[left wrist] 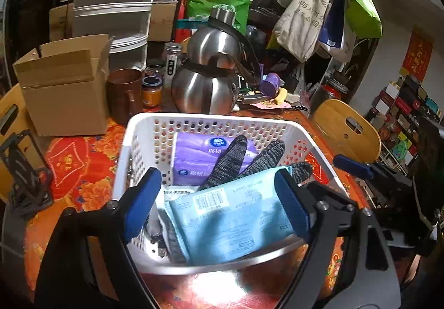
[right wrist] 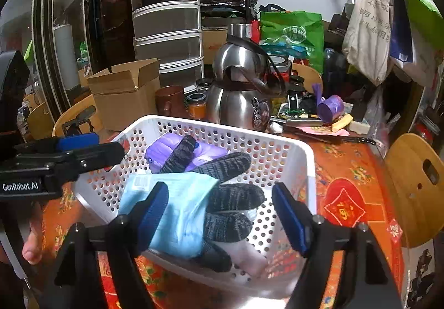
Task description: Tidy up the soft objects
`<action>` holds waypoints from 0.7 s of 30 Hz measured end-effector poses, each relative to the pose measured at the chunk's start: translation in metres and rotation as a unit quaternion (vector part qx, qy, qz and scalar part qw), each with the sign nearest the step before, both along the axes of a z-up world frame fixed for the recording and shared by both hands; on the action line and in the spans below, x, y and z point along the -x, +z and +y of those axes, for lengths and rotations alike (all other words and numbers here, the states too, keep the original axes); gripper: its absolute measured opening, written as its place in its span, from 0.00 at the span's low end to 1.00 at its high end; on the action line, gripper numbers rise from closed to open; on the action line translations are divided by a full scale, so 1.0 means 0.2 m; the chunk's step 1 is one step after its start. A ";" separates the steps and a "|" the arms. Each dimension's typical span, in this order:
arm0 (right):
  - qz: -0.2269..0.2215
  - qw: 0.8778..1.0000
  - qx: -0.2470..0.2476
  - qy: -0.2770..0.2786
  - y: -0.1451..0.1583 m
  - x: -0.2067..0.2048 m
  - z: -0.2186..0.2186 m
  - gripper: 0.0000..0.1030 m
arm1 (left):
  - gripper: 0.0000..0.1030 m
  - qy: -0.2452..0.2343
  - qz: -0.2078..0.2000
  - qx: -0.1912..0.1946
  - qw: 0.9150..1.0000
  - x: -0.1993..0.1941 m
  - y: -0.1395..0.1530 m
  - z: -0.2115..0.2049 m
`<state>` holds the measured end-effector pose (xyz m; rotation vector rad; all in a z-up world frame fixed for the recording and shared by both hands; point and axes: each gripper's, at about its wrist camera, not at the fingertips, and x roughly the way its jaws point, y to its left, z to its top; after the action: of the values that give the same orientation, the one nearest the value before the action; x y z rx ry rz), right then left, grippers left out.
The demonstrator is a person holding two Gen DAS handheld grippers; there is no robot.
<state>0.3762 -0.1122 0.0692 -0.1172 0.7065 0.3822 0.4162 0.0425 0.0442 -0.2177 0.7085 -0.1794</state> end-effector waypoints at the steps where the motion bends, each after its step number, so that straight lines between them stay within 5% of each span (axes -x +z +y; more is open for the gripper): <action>1: -0.002 1.000 -0.006 -0.001 0.01 0.01 -0.01 0.75 | 0.80 0.004 -0.001 -0.001 1.000 0.02 0.00 0.01; 10: 0.018 0.999 -0.039 0.000 0.03 0.17 -0.08 0.77 | 0.81 0.003 0.000 -0.026 1.000 0.18 0.03 0.01; 12: 0.021 0.999 -0.045 -0.009 0.06 0.25 -0.11 0.80 | 0.96 0.003 -0.004 -0.028 1.000 0.26 0.04 0.01; 17: -0.017 0.999 -0.037 -0.006 0.14 0.56 -0.16 0.96 | 1.00 0.009 -0.030 -0.026 0.999 0.52 0.11 0.01; 21: -0.055 0.998 0.006 -0.024 0.17 0.85 -0.19 0.98 | 1.00 0.017 -0.019 -0.048 0.999 0.77 0.13 0.01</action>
<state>0.2068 -0.1497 0.1030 -0.1319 0.6015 0.3222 0.2620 0.0448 0.0696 -0.1349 0.6742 -0.1166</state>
